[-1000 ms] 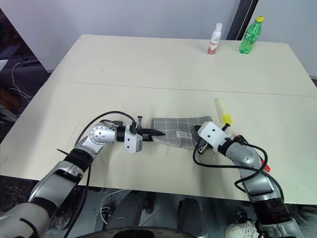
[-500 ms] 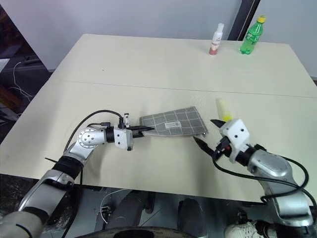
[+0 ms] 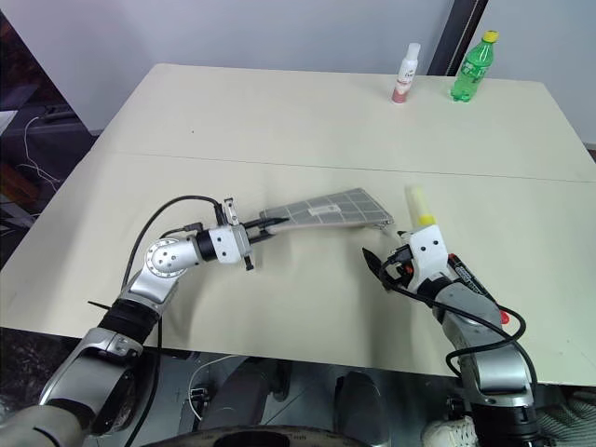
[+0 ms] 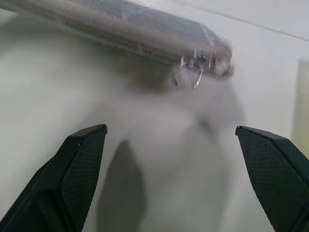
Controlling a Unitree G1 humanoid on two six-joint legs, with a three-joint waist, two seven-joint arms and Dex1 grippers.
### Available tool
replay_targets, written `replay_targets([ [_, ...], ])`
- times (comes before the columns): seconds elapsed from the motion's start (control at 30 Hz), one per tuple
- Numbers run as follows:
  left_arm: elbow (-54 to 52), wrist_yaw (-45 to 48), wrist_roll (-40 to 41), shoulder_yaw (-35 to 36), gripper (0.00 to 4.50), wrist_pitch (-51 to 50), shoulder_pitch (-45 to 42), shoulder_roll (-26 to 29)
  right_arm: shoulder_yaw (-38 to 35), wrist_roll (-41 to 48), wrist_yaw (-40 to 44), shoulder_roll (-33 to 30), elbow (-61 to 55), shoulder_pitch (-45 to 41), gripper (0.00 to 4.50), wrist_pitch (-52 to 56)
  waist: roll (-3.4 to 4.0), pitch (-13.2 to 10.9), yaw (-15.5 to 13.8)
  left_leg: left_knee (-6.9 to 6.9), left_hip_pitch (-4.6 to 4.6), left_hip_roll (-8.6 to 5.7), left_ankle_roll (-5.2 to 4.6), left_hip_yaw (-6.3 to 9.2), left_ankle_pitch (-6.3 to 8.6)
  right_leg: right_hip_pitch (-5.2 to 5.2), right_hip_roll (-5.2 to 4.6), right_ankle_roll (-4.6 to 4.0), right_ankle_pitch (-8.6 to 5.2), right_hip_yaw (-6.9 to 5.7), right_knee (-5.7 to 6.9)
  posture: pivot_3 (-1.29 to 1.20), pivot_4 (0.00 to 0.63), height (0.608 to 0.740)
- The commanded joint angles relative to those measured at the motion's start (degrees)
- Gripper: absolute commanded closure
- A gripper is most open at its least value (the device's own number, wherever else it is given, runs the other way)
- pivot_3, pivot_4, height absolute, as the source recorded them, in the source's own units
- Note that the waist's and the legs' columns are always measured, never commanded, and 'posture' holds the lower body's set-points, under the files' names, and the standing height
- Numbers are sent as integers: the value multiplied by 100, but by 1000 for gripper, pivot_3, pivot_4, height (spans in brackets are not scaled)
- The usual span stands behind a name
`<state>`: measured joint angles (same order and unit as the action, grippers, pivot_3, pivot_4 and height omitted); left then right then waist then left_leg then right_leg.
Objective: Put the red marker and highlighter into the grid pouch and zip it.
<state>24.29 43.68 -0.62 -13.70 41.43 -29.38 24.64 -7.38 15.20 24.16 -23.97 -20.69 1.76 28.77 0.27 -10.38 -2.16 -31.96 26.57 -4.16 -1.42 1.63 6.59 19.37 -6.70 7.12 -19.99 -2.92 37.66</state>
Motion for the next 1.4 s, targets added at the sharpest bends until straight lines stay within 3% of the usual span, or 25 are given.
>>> replay_targets([
  [0.03,-246,23,177,191,4500,-22,-105,96,-195,305,-259,324,-28,-304,65,125,1,1,8,1,-1,0,0,-1,0,0,1,0,0,1,0,0,150,740],
  [0.27,-213,76,160,154,4500,20,-147,57,-306,699,-575,812,47,-800,65,383,2,1,-2,4,0,0,1,0,-1,3,5,1,1,0,3,0,150,740],
  [0.43,-178,107,110,141,4500,92,-173,30,-286,827,-557,830,34,-903,65,499,2,1,-1,4,-1,-1,1,-1,-1,4,15,0,1,1,5,0,150,740],
  [0.53,-108,81,68,162,4500,125,-183,32,-311,824,-591,789,55,-937,915,520,2,1,3,5,0,-1,1,-2,-1,7,15,0,1,3,9,0,150,740],
  [0.77,-74,30,-30,136,4500,205,-82,-6,-208,803,-492,560,-95,-899,4447,630,2,1,2,4,-1,-1,1,-3,-1,13,14,0,1,5,22,0,150,740],
  [0.9,-76,-48,-123,138,4500,152,-31,-31,161,365,-227,29,-73,-770,4447,505,2,1,-2,4,0,-1,1,-5,-1,14,11,0,0,5,22,0,150,740],
  [1.03,-98,-200,-288,118,4500,74,-2,-73,978,-323,372,-898,-287,-928,4447,225,2,0,3,3,1,-1,1,-6,-1,16,1,0,0,5,22,0,150,740],
  [1.2,-121,-364,-834,-136,4500,130,-60,-170,1734,-582,1002,-1267,-290,-1826,4447,332,0,-1,45,-1,0,2,1,-5,-1,16,0,0,0,4,25,0,150,740],
  [1.4,13,-450,-1129,-313,4500,335,15,-69,2269,-966,1478,-1429,-34,-2336,4447,101,-2,-2,-9,-3,11,-3,0,-2,-1,21,-2,1,1,0,24,0,150,740],
])
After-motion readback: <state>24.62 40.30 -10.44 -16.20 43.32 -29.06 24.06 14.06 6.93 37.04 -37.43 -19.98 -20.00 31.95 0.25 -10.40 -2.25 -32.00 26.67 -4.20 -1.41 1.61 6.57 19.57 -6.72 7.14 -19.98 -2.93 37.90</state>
